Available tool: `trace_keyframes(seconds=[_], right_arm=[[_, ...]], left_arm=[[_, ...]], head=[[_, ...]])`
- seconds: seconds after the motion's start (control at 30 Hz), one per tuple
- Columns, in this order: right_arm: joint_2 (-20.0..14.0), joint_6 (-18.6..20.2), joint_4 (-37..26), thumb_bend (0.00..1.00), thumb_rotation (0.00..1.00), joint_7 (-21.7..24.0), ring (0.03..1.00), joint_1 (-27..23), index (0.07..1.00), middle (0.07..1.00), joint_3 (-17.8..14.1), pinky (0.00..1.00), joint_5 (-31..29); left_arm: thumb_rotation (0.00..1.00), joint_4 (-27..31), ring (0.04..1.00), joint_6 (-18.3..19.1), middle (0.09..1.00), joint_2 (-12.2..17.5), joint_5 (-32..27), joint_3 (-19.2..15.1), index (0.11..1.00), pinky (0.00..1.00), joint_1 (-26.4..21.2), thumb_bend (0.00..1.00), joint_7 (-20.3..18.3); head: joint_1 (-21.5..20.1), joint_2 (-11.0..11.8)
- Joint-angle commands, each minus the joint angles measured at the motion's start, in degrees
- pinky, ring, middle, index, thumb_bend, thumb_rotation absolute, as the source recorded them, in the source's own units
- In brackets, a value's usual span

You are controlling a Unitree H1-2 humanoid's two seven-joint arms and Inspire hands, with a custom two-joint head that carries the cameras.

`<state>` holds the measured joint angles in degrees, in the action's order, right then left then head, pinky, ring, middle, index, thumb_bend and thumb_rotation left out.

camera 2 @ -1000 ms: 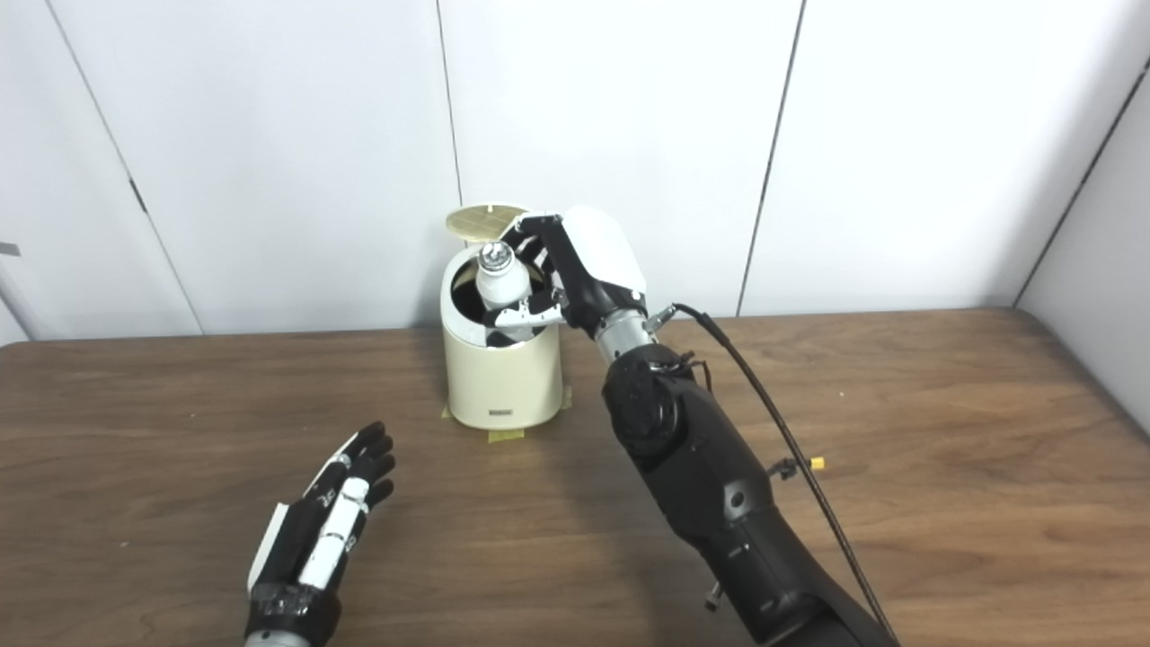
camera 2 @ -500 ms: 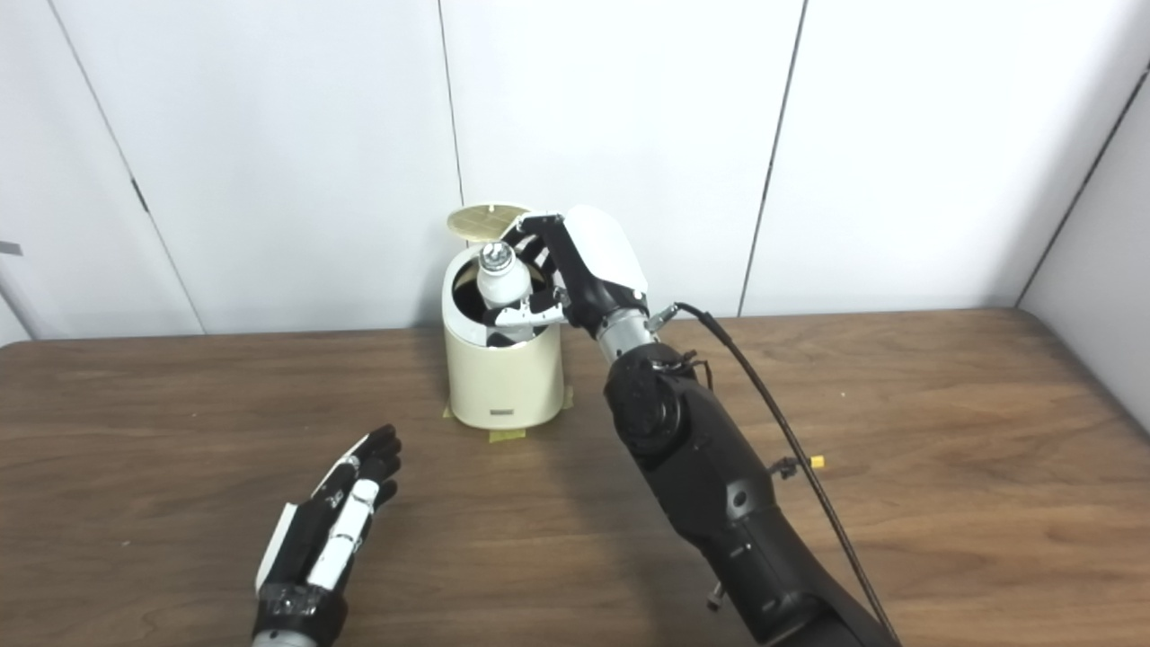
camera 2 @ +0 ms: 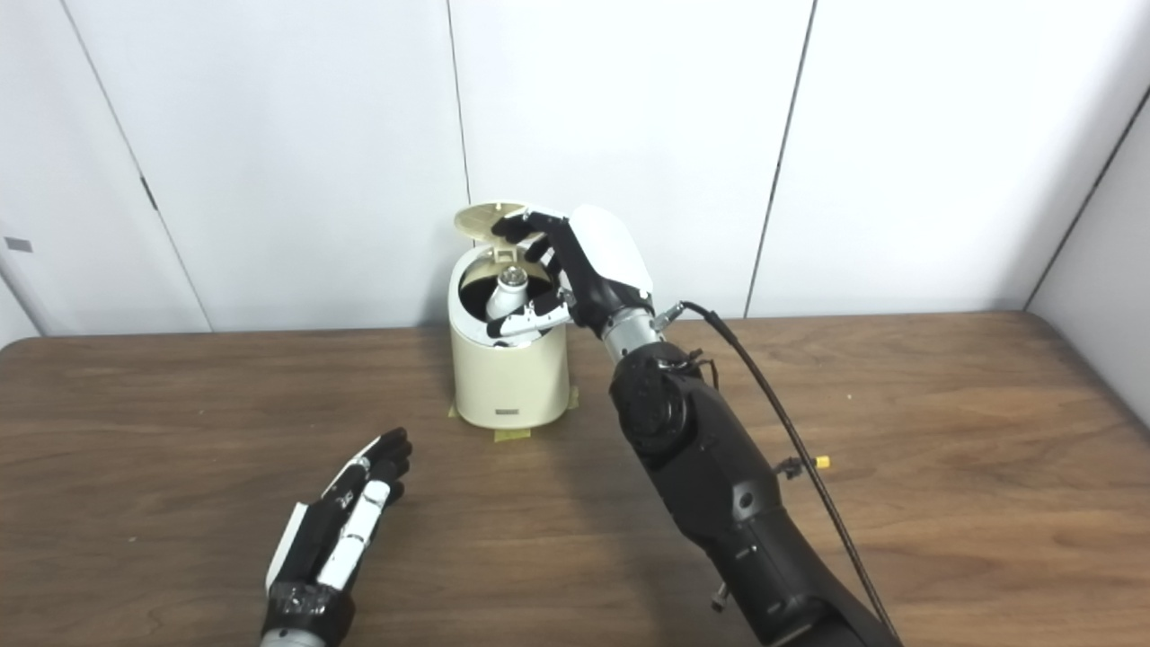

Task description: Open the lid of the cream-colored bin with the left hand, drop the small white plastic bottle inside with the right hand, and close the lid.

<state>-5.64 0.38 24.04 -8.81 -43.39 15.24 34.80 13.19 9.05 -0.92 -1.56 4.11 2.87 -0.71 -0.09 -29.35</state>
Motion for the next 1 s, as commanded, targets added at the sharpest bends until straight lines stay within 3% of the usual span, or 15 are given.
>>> trace_keyframes(seconds=[0.0,0.1,0.13,0.23,0.7,0.8,0.97], right_arm=[[-0.5,-1.1,-1.9,0.92,0.1,-1.4,0.595,-2.9,0.658,0.679,-0.8,0.47,0.0],[0.0,-3.0,-1.5,0.9,0.05,-2.9,0.565,-2.8,0.614,0.632,-1.8,0.46,-1.3],[0.4,-3.9,-1.3,0.67,0.09,-3.5,0.535,-2.7,0.54,0.589,-2.4,0.45,-2.3],[1.1,-5.1,-1.8,0.54,0.01,-5.9,0.443,-2.3,0.51,0.497,-3.6,0.41,-2.9],[1.1,-2.4,-10.3,0.5,0.0,-6.6,0.441,1.8,0.48,0.501,-7.8,0.35,-5.3],[1.0,-1.6,-12.9,0.5,0.0,-4.9,0.452,4.1,0.48,0.5,-9.9,0.36,-8.7],[0.6,8.4,-22.3,0.52,0.0,0.8,0.469,9.7,0.476,0.496,-13.3,0.43,-13.8]], left_arm=[[0.66,0.8,0.926,-2.6,0.901,-0.3,-0.1,0.1,0.897,0.95,-1.3,0.5,-0.5],[0.66,0.7,0.926,-2.7,0.902,-0.3,-0.1,0.1,0.899,0.94,-1.4,0.5,-0.5],[0.66,0.7,0.925,-2.6,0.902,-0.3,0.0,0.1,0.903,0.94,-1.4,0.5,-0.5],[0.66,0.6,0.925,-2.5,0.902,-0.3,-0.1,-0.1,0.91,0.94,-1.5,0.51,-0.4],[0.65,-1.0,0.923,-3.0,0.906,-0.2,-1.9,-1.9,0.921,0.93,-2.2,0.54,-0.4],[0.64,-1.1,0.923,-2.9,0.913,-0.3,-2.5,-2.5,0.935,0.94,-2.3,0.54,-0.4],[0.62,-0.1,0.922,-1.6,0.912,-0.7,-5.3,-4.7,0.931,0.94,-3.3,0.51,0.2]], head=[[0.1,0.0],[0.0,-0.1],[0.0,-0.1],[-0.2,-0.2],[-0.7,0.0],[-0.7,0.0],[0.3,-1.1]])
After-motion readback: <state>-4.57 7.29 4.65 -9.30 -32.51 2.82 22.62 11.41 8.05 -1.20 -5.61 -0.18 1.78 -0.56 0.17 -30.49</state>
